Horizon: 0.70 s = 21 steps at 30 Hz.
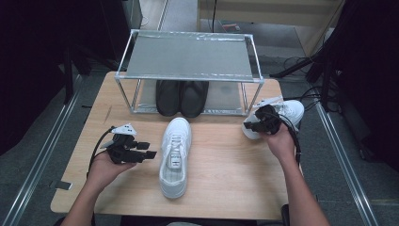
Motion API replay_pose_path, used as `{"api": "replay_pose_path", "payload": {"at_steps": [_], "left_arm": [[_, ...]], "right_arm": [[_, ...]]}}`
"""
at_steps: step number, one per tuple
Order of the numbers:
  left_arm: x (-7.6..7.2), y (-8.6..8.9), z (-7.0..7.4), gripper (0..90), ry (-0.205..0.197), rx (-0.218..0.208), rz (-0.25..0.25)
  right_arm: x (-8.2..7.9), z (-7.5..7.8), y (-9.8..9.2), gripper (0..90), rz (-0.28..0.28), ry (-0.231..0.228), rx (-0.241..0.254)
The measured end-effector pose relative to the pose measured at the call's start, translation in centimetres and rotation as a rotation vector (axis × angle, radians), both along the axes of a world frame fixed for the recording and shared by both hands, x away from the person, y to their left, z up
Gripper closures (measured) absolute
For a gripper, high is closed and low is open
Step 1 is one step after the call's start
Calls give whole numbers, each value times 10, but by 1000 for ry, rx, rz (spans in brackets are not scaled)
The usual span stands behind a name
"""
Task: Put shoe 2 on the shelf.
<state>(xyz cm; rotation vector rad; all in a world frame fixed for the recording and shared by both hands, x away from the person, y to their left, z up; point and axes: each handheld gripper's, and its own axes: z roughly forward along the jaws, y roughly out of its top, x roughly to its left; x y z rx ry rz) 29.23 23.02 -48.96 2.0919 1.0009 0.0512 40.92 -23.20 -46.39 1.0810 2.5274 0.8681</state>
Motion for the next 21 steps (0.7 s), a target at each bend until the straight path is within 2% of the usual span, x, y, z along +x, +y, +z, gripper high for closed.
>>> {"api": "replay_pose_path", "payload": {"at_steps": [5, 11, 21], "left_arm": [[1, 0, 0, 460, 3, -7, -5], [4, -1, 1, 457, -2, -11, -12], [12, -5, 1, 451, -1, -2, -29]], "right_arm": [[-10, 7, 6, 733, 4, -24, -23], [-19, 10, 8, 728, 3, 10, 29], [-37, 13, 12, 727, 12, 5, 20]]}}
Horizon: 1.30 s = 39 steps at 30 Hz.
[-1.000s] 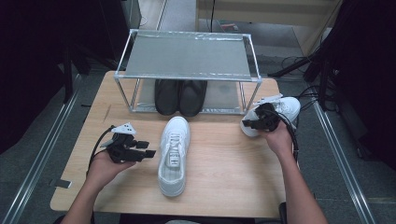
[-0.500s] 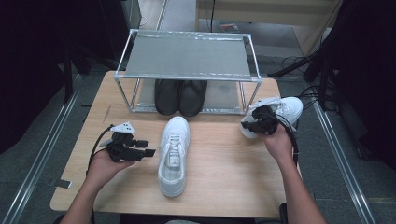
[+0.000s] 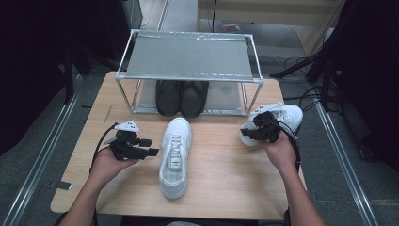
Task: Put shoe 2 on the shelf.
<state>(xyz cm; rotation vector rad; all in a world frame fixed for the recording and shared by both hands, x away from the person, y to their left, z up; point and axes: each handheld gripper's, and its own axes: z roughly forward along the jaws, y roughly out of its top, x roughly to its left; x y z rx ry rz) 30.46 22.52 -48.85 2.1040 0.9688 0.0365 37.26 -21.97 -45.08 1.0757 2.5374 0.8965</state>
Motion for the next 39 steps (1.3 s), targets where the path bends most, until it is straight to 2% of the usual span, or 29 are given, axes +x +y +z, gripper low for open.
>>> {"api": "replay_pose_path", "payload": {"at_steps": [9, 17, 23, 25, 27, 35, 39], "left_arm": [[8, -2, 1, 451, -3, -2, -11], [15, -5, 2, 451, -4, -1, -22], [19, -5, 1, 451, -9, -21, -20], [21, -6, 2, 452, -8, -6, -27], [22, -7, 2, 452, -10, -15, -28], [25, -9, 3, 452, -15, -15, -33], [26, -9, 4, 452, -16, -16, -35]], "right_arm": [[-16, 2, 6, 723, 16, 14, 32], [-34, 5, 18, 723, 34, 8, 17], [-46, 5, 29, 722, 57, 15, 14], [-50, 4, 33, 722, 64, 17, 13], [-53, 4, 36, 722, 73, 17, 8], [-68, 4, 58, 722, 112, 22, -26], [-74, 4, 69, 722, 133, 28, -21]]}}
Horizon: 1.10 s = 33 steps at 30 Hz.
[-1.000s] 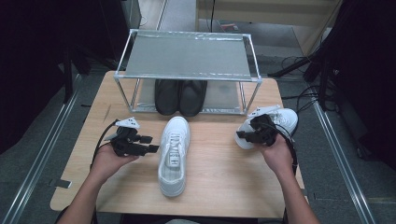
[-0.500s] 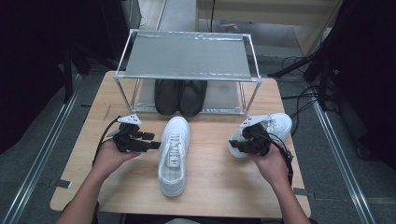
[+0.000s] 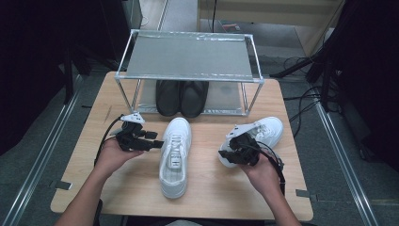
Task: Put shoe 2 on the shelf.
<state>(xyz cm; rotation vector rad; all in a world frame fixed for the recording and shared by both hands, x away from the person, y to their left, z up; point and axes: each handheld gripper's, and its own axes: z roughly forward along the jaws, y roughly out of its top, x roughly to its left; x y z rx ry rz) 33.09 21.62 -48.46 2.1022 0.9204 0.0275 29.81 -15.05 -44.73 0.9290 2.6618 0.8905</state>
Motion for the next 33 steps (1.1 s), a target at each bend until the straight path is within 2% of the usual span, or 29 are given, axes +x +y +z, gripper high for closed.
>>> {"api": "replay_pose_path", "payload": {"at_steps": [12, 17, 26, 33], "left_arm": [[0, 0, 0, 452, -1, 6, 0], [0, -1, 0, 452, -1, 4, -2], [0, -1, 0, 451, -3, 9, -6], [-1, -2, 0, 452, -3, 6, -9]], "right_arm": [[-13, -7, 34, 723, 88, 5, -22], [-16, -11, 45, 722, 104, 32, 0], [-26, -21, 67, 725, 159, 38, -19], [-35, -31, 74, 734, 168, 65, -21]]}}
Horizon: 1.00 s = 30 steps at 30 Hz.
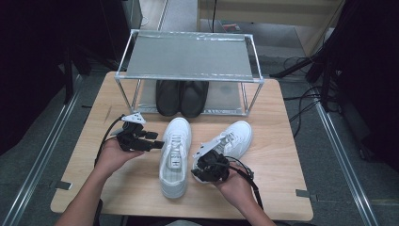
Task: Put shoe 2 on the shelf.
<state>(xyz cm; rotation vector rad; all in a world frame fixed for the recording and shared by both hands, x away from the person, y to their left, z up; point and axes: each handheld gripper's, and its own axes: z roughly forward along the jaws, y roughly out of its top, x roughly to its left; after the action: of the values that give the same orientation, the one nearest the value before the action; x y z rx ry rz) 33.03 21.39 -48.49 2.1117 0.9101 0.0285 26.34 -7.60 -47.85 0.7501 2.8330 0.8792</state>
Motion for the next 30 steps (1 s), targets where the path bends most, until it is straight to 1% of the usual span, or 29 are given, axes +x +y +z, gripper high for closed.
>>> {"api": "replay_pose_path", "payload": {"at_steps": [4, 8, 11, 12, 13, 15, 16, 19, 21, 23, 26, 28, 30], "left_arm": [[0, 0, 0, 451, 1, 2, -3], [0, -1, 0, 451, 0, -2, 1], [0, 0, 0, 451, 1, -4, 3], [0, 0, 0, 451, 0, -4, 2], [0, 0, 0, 451, 0, -5, 3], [0, 1, 0, 451, 0, -4, 4], [0, 1, 0, 451, -1, -3, 4], [1, 1, 0, 449, -2, -2, 4], [1, 1, 0, 449, -2, -3, 5], [1, 1, 0, 449, -4, -1, 6], [1, 1, 0, 450, -8, -2, 8], [2, 1, 0, 450, -11, -2, 8], [3, 0, 0, 450, -13, -3, 6]], "right_arm": [[-2, -6, -3, 739, -5, 29, 17], [0, -11, -7, 737, -23, 70, 68], [0, -12, -8, 727, -14, 67, 71], [0, -11, -8, 717, -7, 63, 66], [0, -10, -9, 695, -4, 60, 75], [1, -6, -13, 641, 0, 68, 110], [1, -4, -15, 619, -5, 75, 120], [0, 5, -25, 618, -13, 63, 153], [0, 13, -34, 619, -19, 45, 194], [-1, 23, -44, 641, -30, 20, 228], [1, 31, -59, 686, -36, 16, 285], [3, 34, -68, 710, -57, 5, 300], [5, 35, -77, 766, -84, -5, 298]]}}
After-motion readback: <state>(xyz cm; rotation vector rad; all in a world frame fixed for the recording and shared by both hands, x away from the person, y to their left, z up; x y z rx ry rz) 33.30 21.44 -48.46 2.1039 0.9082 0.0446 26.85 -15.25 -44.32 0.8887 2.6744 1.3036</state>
